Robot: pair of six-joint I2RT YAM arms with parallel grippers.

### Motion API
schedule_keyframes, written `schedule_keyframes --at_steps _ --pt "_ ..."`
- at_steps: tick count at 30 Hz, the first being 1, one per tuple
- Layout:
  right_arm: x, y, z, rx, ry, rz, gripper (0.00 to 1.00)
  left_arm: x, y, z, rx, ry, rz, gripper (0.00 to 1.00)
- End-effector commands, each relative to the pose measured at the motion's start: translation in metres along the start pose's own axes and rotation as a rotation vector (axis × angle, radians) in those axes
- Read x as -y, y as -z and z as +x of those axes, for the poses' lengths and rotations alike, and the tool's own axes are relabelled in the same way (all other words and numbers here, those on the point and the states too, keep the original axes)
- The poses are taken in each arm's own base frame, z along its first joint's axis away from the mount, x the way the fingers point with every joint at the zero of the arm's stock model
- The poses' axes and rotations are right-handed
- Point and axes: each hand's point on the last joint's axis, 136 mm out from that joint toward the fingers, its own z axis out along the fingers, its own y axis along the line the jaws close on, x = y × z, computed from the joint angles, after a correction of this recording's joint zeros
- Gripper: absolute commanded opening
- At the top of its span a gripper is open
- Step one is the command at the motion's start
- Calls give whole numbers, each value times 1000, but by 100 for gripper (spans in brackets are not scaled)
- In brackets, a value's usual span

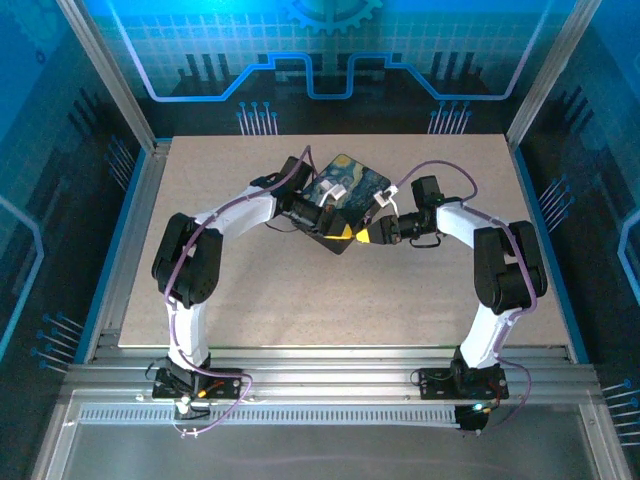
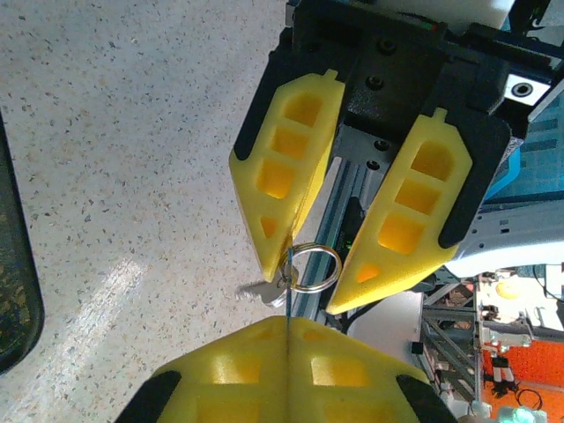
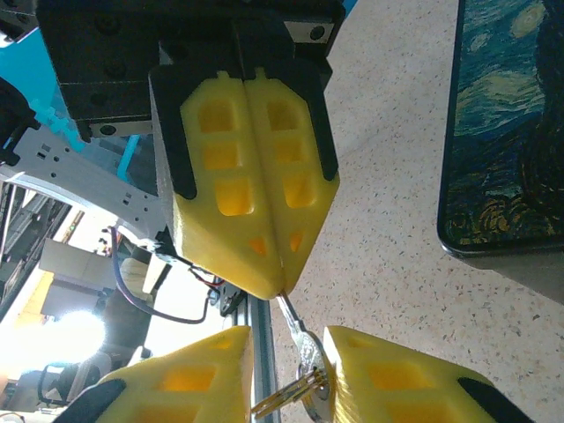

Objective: Unlock a padlock with a key

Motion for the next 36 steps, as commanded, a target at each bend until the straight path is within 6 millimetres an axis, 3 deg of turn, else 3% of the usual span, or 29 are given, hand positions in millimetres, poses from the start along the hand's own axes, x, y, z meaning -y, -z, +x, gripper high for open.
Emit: schedule_keyframes --at_steps 1,5,21,25,26,28,31,36 --pt "-11 1 2 5 1 -38 27 10 5 -2 14 -47 43 0" --pt "-8 1 3 4 -7 -34 27 13 7 -3 23 -52 55 0" --pt "-8 3 1 14 3 -27 1 8 13 -3 48 -35 56 0" --pt "-9 3 1 16 11 -14 0 -1 12 -4 53 -19 28 0" --pt "-6 3 1 17 8 9 0 -6 12 -6 62 -5 6 3" --pt "1 6 2 31 -7 43 0 -16 13 -11 84 25 -36 28" --pt "15 17 1 67 -45 99 0 -25 17 -19 125 42 -99 45" --pt "43 43 -3 156 -138 223 0 -44 26 -26 184 100 -281 52"
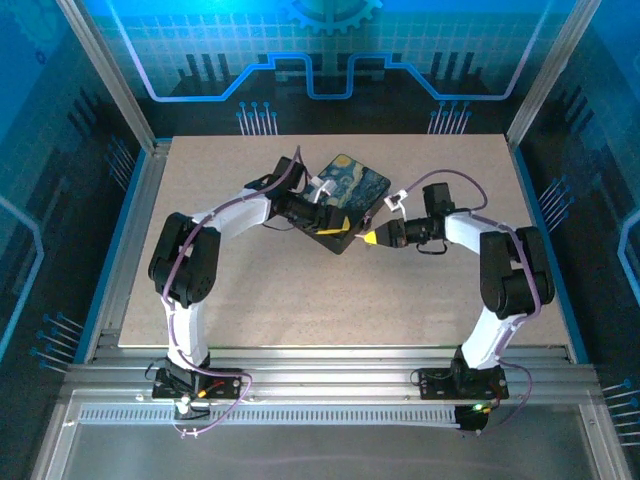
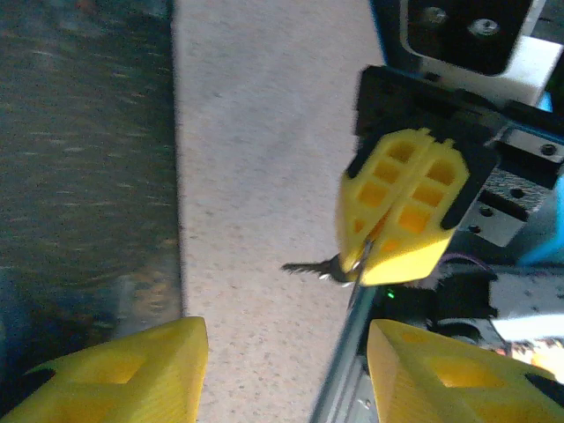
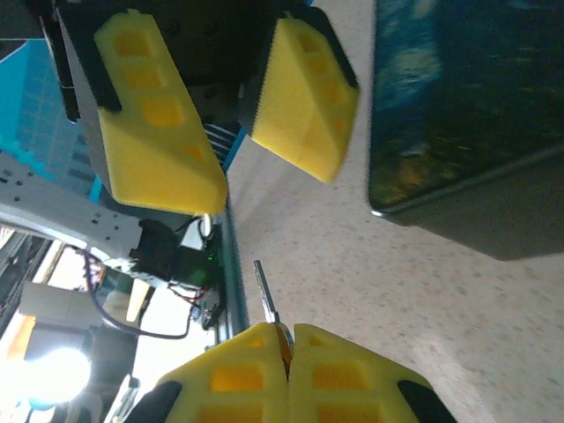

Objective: Unlock a padlock with a key

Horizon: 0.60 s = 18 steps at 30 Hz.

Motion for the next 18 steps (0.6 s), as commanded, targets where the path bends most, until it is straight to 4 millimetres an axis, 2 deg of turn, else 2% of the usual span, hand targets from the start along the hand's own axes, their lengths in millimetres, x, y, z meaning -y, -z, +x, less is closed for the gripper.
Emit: schedule_keyframes --at_steps 1,6,9,12,14,18 --pt "17 21 -17 94 -50 105 0 -6 10 -9 69 32 -158 52" --pt "46 44 -24 182 -158 255 0 -1 -12 11 31 95 -306 56" --pt "57 61 -26 237 -203 332 0 14 -26 21 28 99 -333 57" --pt "67 75 -27 282 -240 404 0 32 -53 29 13 100 -288 59" --pt "72 84 -27 307 -263 454 0 29 -68 27 18 120 -303 59" --pt "76 95 -29 338 -282 498 0 4 -75 13 63 162 -408 60"
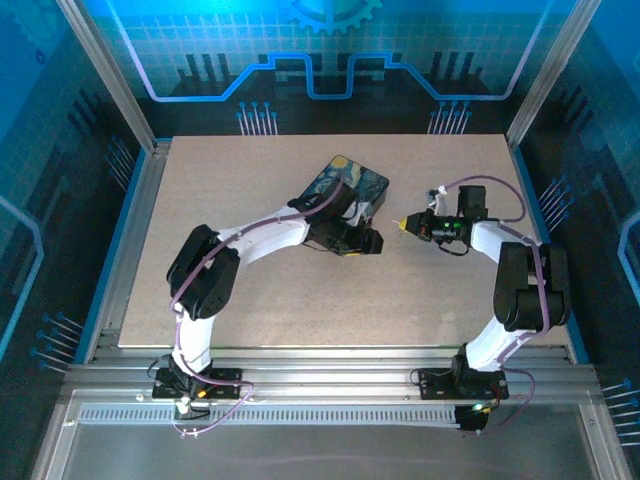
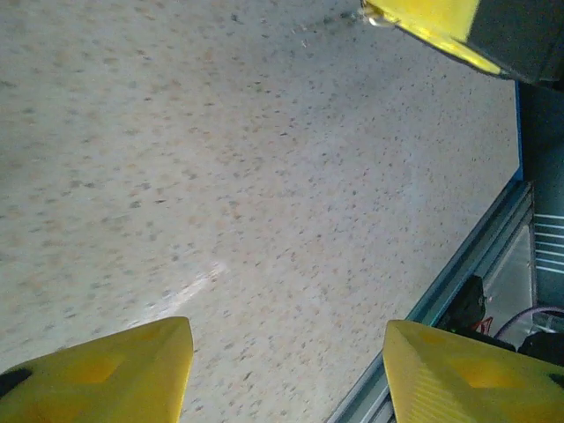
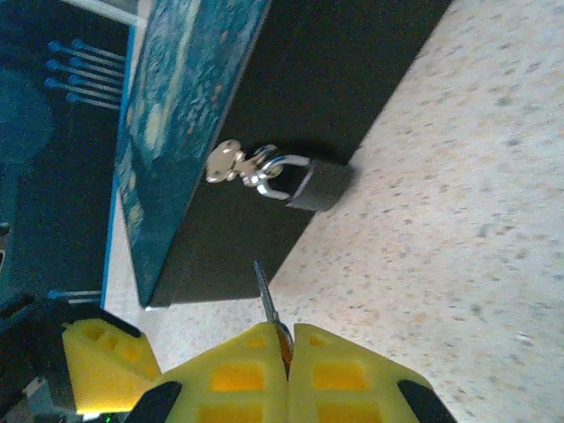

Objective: Unlock a padlock with a key

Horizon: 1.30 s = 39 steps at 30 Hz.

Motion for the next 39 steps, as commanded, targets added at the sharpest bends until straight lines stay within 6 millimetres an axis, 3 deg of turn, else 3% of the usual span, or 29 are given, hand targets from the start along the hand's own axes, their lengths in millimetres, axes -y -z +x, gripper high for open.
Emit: schedule_keyframes --at_steps 1,5,10,14,20,28,39 --pt "7 11 -9 50 -23 56 0 -28 -4 -26 82 93 -129 61" --pt "2 14 -9 39 -4 53 0 -56 2 -41 157 128 -270 62" --pt "-6 13 -6 27 26 52 0 -114 33 -58 287 225 -461 65" --pt "-12 5 -1 5 46 50 0 -142 47 -78 367 226 -523 67" --pt "-19 -4 5 -17 58 37 0 -143 34 -105 439 219 -545 68" --pt "-30 1 6 -18 85 18 0 -153 19 -113 487 218 -704 67" --pt "-39 0 5 -16 109 -24 0 -162 -1 -127 530 211 -790 60"
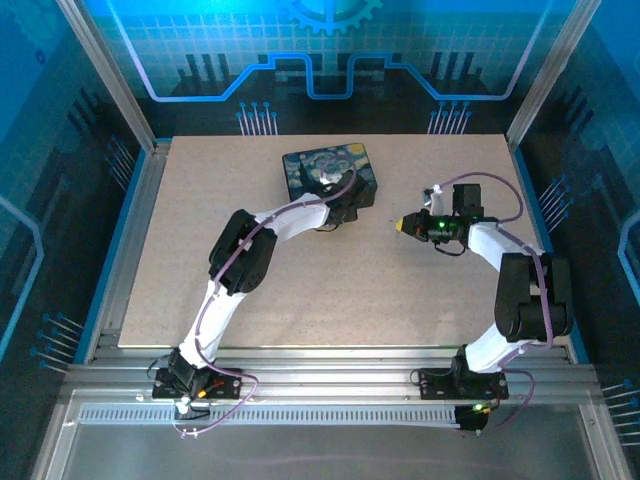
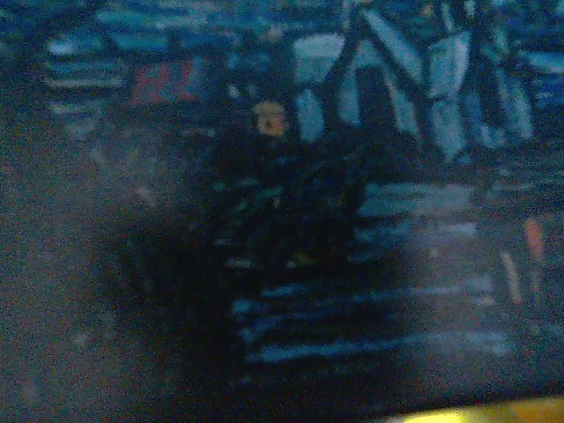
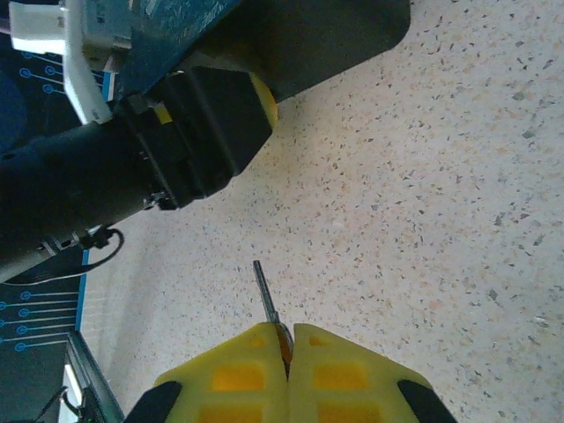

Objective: Unlock a padlock with a key

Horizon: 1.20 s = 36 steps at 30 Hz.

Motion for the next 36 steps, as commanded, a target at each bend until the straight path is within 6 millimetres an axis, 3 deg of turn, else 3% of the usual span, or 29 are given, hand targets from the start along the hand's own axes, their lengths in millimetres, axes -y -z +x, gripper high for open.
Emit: schedule_keyframes --at_steps 1,12,17,25,30,36 --pt "-20 2 -6 8 64 -54 0 -5 -5 -5 36 11 -65 59" --pt "-21 -1 0 -6 76 -78 0 0 -8 -13 45 -19 -74 32" --pt "-22 -4 10 -34 79 -87 0 2 3 -13 15 -55 -56 16" --pt "-27 -11 44 -92 80 -96 0 10 61 4 -245 -75 132 0" --pt "-37 -14 58 -108 80 -119 0 12 98 15 -486 117 348 0" --pt "-51 -6 63 -88 72 -178 0 27 156 6 -581 198 520 0"
